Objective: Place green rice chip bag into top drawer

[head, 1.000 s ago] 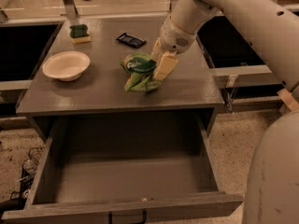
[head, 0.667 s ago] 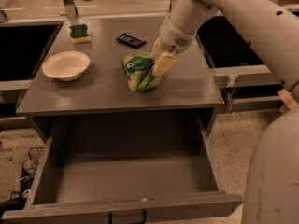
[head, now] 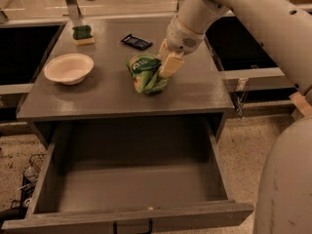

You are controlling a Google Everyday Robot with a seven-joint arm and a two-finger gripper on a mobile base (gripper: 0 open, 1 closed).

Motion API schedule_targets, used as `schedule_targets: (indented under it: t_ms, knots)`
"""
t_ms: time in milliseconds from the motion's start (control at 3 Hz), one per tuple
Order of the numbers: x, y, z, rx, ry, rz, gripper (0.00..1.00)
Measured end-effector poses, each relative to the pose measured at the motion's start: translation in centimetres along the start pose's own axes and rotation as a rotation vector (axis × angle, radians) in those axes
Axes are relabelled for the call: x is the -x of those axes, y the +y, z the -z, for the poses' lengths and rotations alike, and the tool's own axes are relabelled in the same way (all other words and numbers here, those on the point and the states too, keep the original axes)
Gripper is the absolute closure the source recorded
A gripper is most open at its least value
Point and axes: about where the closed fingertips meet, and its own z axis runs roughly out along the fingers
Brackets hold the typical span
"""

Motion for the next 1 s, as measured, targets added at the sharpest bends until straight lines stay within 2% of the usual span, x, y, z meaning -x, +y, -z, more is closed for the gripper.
schedule_targets:
  t_ms: [333,1000]
  knots:
    - [0.7,0.0,1.1,-0.017,-0.001,-0.002,1.0]
    - [4.4,2.2,6.7,-0.083,0.035,0.058,1.0]
